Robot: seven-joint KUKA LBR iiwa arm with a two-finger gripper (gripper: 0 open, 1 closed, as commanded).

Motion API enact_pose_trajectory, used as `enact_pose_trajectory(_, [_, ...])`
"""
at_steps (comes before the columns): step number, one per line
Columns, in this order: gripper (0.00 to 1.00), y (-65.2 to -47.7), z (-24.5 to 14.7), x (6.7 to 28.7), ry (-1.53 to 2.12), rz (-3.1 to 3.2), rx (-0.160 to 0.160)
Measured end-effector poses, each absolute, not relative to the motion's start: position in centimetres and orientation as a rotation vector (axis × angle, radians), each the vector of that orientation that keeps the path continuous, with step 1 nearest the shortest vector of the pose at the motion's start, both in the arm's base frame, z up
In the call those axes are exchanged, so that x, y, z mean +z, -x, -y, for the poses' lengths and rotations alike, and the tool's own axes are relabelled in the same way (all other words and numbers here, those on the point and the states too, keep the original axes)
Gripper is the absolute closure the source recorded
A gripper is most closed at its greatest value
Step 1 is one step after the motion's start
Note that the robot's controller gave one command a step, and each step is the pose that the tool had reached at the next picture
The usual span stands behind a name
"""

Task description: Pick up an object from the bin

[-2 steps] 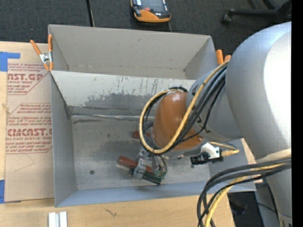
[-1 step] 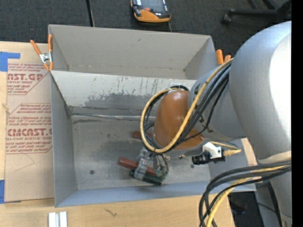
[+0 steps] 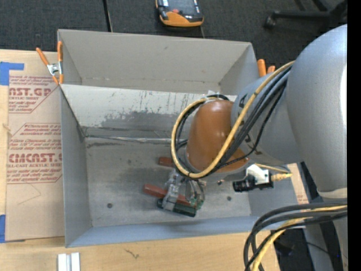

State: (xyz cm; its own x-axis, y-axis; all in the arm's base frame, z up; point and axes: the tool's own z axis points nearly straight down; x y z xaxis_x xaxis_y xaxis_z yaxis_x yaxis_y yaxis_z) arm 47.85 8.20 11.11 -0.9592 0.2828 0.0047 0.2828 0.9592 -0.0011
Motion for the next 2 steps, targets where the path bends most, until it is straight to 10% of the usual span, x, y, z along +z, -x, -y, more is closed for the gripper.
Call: enact_pose_trajectory(2, [1.0, -47.73, -8.16, 8.86, 0.448, 3.104, 0.004])
